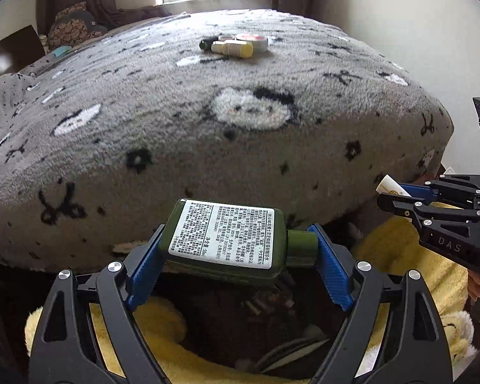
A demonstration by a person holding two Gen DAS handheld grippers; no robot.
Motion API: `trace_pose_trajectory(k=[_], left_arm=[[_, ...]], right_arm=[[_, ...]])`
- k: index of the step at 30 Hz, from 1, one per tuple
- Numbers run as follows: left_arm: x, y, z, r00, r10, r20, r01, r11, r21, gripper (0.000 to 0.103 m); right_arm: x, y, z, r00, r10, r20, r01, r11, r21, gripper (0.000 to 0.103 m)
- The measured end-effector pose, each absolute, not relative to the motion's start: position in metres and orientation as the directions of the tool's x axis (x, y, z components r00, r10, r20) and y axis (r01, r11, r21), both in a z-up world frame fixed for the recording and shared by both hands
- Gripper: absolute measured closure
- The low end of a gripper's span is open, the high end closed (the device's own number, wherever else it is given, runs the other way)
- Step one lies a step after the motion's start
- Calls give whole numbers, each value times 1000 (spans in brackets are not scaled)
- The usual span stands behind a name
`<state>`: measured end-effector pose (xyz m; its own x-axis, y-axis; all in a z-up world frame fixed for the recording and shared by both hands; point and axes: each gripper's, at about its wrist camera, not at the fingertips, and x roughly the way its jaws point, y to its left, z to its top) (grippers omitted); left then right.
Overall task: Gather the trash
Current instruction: 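Lower the green bottle and white tube into the bin and open both tools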
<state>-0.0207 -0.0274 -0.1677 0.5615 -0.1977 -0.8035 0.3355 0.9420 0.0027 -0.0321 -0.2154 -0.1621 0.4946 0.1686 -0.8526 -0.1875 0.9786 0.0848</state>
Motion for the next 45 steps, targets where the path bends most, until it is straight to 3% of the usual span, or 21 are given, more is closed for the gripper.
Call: trace_pose_trajectory(k=[17,37,39,41,45], left_arm=[[-20,-29,-290,245,-181,-953,332,939,-93,21],[0,-35,-334,79,-211,-974,344,923,-172,21],[0,-36,-331,88,-214,-973,345,923,-172,14],[-1,-36,-327,102,-219,-970,346,922,-172,9],[-2,-35,-317,134,-213,-968,343,926,-157,8]], right_arm=[[-33,-201,-258,263,210,-942,-134,975,180,82],[-1,-196,-295,147,248,-958,-99,967,235,82],[0,-197,-295,149,245,-958,-91,968,234,79],[2,-198,-292,156,250,-956,-85,967,239,57],[3,-202,-287,178,239,-954,-78,970,229,53]])
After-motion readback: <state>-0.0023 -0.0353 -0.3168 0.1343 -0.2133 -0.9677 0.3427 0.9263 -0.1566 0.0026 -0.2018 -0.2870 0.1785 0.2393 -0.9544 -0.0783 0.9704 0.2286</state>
